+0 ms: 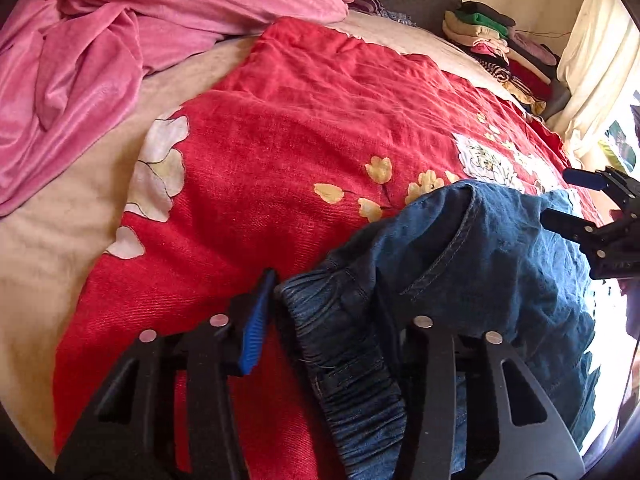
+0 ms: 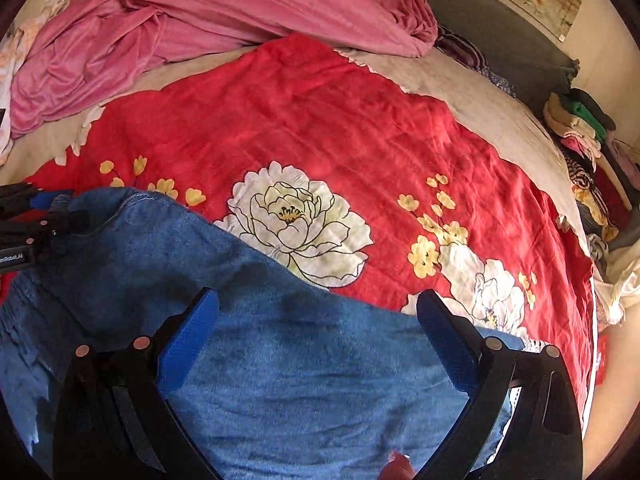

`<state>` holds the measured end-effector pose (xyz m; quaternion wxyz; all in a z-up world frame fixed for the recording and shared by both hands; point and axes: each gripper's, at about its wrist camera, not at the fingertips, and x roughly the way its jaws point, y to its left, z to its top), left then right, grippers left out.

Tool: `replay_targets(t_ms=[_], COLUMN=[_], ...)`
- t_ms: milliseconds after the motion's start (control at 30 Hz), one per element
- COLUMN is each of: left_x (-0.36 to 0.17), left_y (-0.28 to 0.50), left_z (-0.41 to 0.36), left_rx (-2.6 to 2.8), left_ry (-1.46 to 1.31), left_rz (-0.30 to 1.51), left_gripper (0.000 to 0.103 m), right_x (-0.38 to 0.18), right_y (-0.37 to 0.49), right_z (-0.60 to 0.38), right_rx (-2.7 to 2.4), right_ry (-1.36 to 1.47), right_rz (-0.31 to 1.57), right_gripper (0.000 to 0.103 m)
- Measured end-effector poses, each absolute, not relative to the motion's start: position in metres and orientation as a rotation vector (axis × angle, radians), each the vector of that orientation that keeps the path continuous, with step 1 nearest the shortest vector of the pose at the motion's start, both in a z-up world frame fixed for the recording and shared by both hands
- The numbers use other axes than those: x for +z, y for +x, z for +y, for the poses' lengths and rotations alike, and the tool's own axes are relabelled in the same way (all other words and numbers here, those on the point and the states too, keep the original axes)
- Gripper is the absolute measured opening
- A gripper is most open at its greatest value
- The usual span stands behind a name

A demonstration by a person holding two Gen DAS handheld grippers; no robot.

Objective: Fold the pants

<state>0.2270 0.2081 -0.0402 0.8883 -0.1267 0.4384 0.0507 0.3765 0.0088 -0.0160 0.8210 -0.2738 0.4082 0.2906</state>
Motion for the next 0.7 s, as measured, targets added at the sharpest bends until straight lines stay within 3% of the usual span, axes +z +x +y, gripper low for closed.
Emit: replay_targets(t_ms=[200, 267, 333, 467, 533, 600, 700], left_x=[-0.022, -0.017, -0.01, -0.004, -0.006, -0.007, -0.006], left_y=[0.21, 0.203, 0.197, 0.196, 0.197, 0.196, 0.193], left_z=[0.205, 0.204, 0.202, 0.195, 0.193, 0.193, 0.192], left_rx=[0.101, 0.099, 0.093, 0.097, 0.102, 0.114, 0.136], left_ry=[-0.259, -0.264, -0.257, -0.222, -0.214, -0.207, -0.196], left_rz=[0.805, 0.773, 0.742, 0.718, 0.723, 0.719, 0.707], left_gripper=[0.031, 0.03, 0.03, 0.03, 0.03, 0.03, 0.03], right_x=[-0.022, -0.027, -0.032, -0.044, -0.045, -0.042, -0.031], right_y=[0.379, 0.38, 0.381, 0.373, 0.369, 0.363, 0.351], right_z=[0.036, 0.044, 0.052, 0.062, 0.062, 0.059, 0.047], right_rx=[0.725, 0.749, 0.775, 0.831, 0.863, 0.873, 0.863], right_ry=[-0.666, -0.697, -0.716, -0.765, -0.743, -0.714, -0.659], right_rz=[0.858, 0.865, 0.883, 0.886, 0.901, 0.895, 0.858], right_gripper=[0.098, 0.093, 0.071, 0.05, 0.028, 0.015, 0.006])
